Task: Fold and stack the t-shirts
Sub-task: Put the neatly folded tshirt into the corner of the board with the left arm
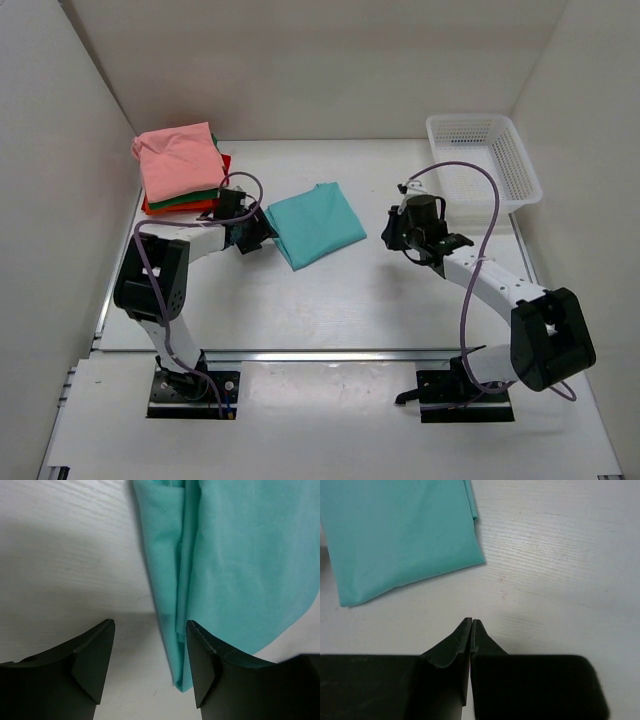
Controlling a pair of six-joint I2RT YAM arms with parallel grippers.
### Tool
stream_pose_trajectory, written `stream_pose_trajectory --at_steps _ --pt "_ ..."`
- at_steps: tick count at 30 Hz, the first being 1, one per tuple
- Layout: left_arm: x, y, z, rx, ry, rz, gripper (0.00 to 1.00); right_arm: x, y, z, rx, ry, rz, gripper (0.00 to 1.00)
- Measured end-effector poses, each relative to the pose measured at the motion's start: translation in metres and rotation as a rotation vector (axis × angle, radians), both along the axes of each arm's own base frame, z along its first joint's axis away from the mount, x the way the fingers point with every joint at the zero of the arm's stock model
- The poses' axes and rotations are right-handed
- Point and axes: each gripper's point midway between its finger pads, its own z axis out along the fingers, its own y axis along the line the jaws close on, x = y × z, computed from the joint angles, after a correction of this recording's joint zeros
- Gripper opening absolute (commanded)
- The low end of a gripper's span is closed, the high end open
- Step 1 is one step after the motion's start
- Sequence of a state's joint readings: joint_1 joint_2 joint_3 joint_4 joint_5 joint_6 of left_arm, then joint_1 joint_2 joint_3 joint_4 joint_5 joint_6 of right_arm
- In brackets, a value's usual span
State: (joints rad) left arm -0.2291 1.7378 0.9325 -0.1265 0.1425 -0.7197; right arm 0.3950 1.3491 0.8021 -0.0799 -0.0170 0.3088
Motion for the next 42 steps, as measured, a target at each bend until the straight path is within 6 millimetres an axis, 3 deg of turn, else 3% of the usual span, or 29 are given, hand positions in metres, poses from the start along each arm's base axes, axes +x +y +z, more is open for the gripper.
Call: stream_pose_trajectory --at_steps 8,18,22,25,27,28,35,39,42 --pt "0.005 -0.009 0.001 0.029 0.015 -0.013 0.73 0.003 -0.001 0.003 0.033 -0.009 0.018 0.01" --pt "0.023 -0.025 -0.002 0.13 0.034 -0.001 0.73 -0.006 -0.006 -0.013 0.06 0.022 0.035 0.0" --pt "0.039 -0.048 -0.004 0.183 0.039 -0.04 0.64 -0.006 -0.011 -0.01 0.07 0.007 0.034 0.0" --pt "0.041 -0.059 -0.007 0.233 0.051 -0.068 0.48 -0.005 -0.017 -0.006 0.076 -0.006 0.026 0.0" --pt "0.04 -0.061 -0.01 0.26 0.064 -0.08 0.12 -0.004 -0.021 -0.002 0.08 -0.019 0.019 0.0" --pt "0.038 -0.062 -0.011 0.272 0.07 -0.091 0.03 -0.003 -0.022 0.0 0.084 -0.025 0.017 0.0" --pt "0.046 -0.055 -0.004 0.434 0.071 -0.174 0.0 -0.003 -0.024 0.015 0.108 -0.065 0.024 0.0" --pt "0.07 -0.031 0.017 0.58 0.027 -0.196 0.0 -0.006 -0.021 0.02 0.114 -0.076 0.037 0.0" --pt "0.091 -0.002 0.04 0.657 -0.014 -0.171 0.0 -0.011 -0.018 0.027 0.115 -0.09 0.051 0.0"
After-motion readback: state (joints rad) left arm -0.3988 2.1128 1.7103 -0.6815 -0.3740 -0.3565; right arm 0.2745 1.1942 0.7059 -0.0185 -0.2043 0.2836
